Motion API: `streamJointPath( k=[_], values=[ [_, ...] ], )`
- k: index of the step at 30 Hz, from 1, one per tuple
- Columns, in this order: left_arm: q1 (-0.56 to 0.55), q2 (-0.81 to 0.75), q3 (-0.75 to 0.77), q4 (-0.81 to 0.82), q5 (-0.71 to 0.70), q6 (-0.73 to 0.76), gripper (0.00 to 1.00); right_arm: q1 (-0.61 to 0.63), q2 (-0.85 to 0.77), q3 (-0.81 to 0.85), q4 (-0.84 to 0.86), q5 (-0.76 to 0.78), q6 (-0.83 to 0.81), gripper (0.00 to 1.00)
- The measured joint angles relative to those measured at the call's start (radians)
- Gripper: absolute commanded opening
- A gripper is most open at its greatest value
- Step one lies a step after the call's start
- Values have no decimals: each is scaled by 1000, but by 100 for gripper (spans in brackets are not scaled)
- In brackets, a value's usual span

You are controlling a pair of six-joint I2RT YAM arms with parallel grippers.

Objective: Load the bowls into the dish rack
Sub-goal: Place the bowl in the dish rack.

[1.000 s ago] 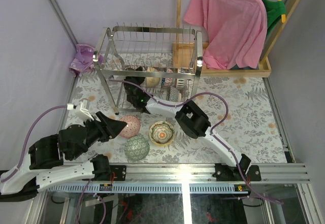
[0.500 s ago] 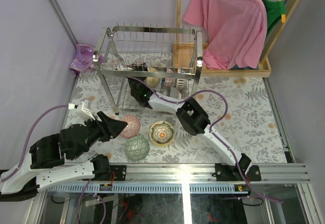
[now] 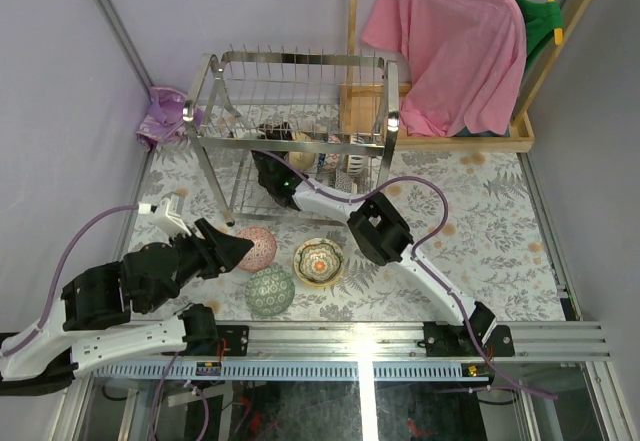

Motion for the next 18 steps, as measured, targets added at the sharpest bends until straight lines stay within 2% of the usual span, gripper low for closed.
streamJointPath(
  k=[4,12,18],
  values=[
    [0,10,5,0,2,2,51,-3,36,72,-55,12,55,0],
    [0,21,13,1,0,3,51,-2,22,64,-105,45,154,0],
    [0,22,13,0,-10,3,51,8,14,116,-254,60,320,0]
  ],
)
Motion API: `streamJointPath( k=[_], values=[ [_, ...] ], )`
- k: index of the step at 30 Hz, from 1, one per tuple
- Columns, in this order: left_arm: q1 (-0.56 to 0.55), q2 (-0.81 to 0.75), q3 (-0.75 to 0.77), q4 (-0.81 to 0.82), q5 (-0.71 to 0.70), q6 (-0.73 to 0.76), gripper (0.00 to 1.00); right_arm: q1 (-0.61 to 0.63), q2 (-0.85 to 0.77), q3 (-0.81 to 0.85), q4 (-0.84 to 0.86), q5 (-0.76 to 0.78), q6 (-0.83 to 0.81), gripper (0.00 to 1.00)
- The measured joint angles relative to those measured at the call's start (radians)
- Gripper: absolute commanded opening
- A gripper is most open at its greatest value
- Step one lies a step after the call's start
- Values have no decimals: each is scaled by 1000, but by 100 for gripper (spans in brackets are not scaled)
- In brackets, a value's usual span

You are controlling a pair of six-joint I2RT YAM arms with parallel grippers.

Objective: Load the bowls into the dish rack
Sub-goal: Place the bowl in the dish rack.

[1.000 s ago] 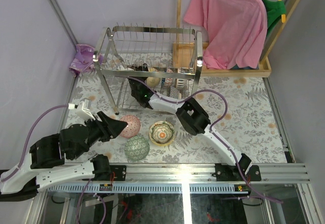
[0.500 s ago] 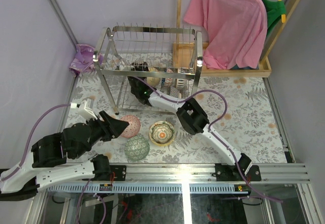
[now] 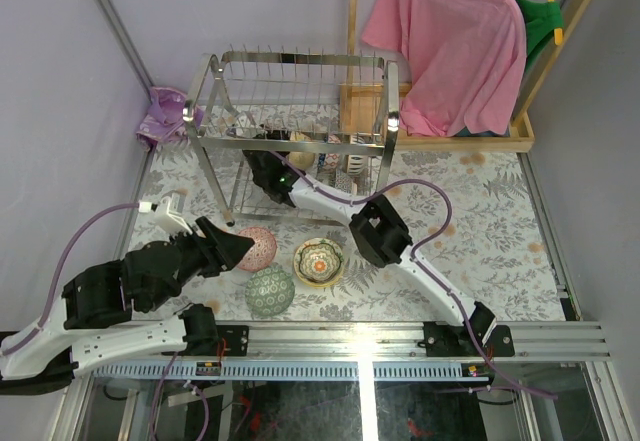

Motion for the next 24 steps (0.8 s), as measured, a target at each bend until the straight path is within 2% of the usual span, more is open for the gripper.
streamJointPath(
  k=[4,9,17,22,24],
  values=[
    [0,2,0,1,0,0,51,25,-3,18,-77,33,100,0],
    [0,11,0,9,1,1,51,44,-122,-166,-79,13,182,0],
    [0,12,0,14,1,1,51,60,-205,-275,-120,-24,209,0],
    [0,12,0,15,1,2,51,109,-314,-423,-147,-31,255,0],
    [0,12,0,16,1,3,51,134,-332,-435,-172,-39,274,0]
  ],
)
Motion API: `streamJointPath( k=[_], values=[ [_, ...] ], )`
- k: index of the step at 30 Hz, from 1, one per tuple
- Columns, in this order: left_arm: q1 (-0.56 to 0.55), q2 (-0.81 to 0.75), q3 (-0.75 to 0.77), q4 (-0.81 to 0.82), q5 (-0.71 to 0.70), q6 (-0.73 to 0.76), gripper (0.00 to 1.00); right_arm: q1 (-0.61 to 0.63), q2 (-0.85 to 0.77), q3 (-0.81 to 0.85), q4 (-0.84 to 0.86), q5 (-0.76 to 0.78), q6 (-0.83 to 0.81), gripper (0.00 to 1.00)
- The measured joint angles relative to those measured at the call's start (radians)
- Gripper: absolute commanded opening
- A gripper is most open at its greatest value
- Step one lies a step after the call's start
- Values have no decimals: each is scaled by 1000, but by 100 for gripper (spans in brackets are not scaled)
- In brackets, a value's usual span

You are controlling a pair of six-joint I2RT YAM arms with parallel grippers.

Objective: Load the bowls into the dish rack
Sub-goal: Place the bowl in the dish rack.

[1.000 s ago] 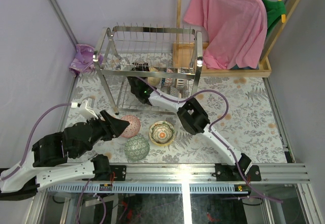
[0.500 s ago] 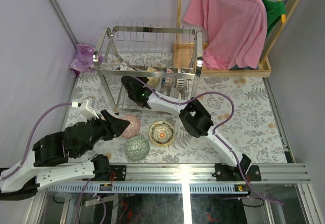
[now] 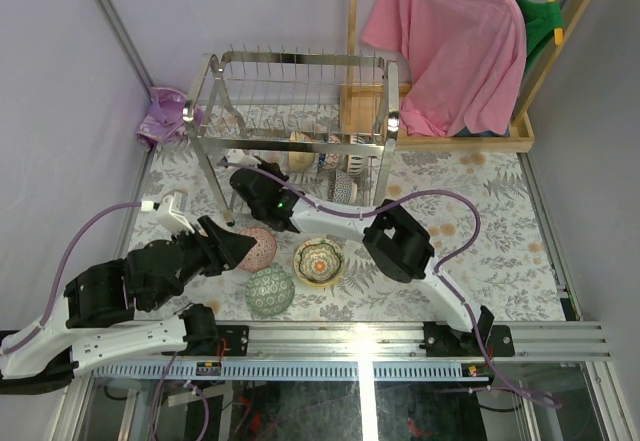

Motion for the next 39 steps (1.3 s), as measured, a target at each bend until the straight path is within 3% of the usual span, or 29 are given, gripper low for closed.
streamJointPath(
  k=[7,17,26,39],
  values=[
    [0,2,0,8,0,4,51,51,-21,11,-116,8,109,0],
    [0,1,0,26,0,18,51,44,-49,53,-443,154,275,0],
    [0,-6,0,38,6,27,51,35,-35,235,-871,246,468,0],
    [0,-19,2,63,52,58,51,5,67,301,-1175,373,590,0]
  ],
)
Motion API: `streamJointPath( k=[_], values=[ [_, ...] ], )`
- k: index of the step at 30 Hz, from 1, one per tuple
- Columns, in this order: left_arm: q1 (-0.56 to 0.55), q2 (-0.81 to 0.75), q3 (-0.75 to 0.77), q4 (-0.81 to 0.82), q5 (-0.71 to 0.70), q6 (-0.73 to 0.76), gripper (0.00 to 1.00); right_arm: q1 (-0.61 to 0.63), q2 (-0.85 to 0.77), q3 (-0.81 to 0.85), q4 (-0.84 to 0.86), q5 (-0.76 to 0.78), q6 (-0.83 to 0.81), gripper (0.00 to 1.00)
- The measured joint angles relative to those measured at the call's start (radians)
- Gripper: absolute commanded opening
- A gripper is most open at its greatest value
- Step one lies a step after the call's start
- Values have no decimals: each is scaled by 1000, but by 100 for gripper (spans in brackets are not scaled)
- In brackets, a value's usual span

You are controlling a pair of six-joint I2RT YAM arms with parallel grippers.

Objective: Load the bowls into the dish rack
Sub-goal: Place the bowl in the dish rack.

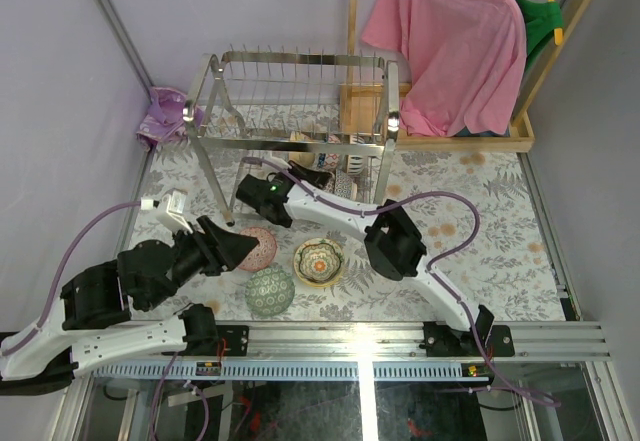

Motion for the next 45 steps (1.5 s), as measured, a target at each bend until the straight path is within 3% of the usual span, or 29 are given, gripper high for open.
streamJointPath(
  k=[14,27,34,45],
  values=[
    [0,-39,1,9,22,23,51,-9,57,13,38,155,-96,0],
    [0,-75,1,13,22,28,51,21,170,157,16,198,-126,0],
    [0,-86,1,13,23,28,51,18,171,179,-68,167,-19,16],
    [0,-86,1,13,26,28,51,17,171,193,-178,101,62,28]
  ],
)
